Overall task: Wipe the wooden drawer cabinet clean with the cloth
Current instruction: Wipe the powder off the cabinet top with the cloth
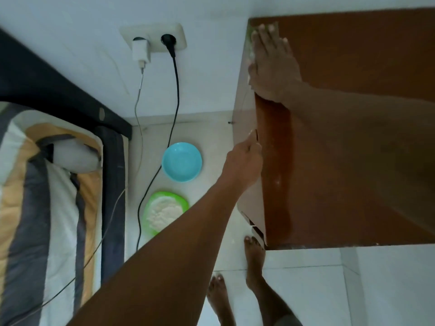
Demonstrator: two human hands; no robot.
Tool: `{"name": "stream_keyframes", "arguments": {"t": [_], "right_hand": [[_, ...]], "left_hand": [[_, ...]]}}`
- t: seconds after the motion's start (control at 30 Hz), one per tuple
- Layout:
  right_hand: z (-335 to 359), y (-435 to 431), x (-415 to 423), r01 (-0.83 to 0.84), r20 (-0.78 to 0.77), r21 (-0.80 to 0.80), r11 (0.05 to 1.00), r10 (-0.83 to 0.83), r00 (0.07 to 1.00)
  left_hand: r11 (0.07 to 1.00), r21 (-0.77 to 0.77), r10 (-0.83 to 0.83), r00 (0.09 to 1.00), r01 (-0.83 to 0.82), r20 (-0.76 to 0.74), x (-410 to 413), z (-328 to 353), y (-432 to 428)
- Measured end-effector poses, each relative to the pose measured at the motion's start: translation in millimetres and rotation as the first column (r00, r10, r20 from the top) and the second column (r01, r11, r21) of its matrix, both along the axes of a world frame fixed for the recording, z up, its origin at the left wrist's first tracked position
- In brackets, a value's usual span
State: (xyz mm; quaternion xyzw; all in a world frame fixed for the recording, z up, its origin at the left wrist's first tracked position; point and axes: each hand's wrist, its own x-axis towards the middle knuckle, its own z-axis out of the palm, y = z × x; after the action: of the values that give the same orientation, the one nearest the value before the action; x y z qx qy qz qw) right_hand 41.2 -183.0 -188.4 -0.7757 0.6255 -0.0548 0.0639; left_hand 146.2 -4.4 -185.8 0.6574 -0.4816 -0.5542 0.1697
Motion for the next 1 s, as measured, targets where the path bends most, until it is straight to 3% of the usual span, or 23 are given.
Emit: {"name": "stream_keyframes", "arguments": {"t": [0.1,0.17,0.27,0.43,0.77,1.0], "right_hand": [[3,24,-11,-0.021,-0.038,0.057,0.998,0.024,0.999],[0,41,-13,-0.02,-0.064,0.066,0.998,0.024,0.998],[-3,70,-22,-0.039,-0.043,0.098,0.994,0.044,0.998],[-9,117,-32,-0.025,-0.058,0.098,0.995,0.031,0.998],[-5,254,-46,-0.071,0.029,0.106,0.992,0.069,0.997],[-1,374,-63,-0.225,0.232,0.107,0.968,0.196,0.953]], "left_hand": [[0.996,-0.07,-0.065,0.998,0.063,-0.024,-7,-1,11],[0.976,-0.134,-0.159,0.98,0.174,0.115,-5,-10,13],[0.871,-0.181,-0.346,0.832,0.457,0.432,7,-19,17],[0.733,-0.258,-0.36,0.681,0.63,0.638,22,-23,25],[0.598,-0.099,-0.457,0.44,0.795,0.773,38,-1,5],[0.624,-0.011,-0.493,0.406,0.781,0.769,30,14,6]]}}
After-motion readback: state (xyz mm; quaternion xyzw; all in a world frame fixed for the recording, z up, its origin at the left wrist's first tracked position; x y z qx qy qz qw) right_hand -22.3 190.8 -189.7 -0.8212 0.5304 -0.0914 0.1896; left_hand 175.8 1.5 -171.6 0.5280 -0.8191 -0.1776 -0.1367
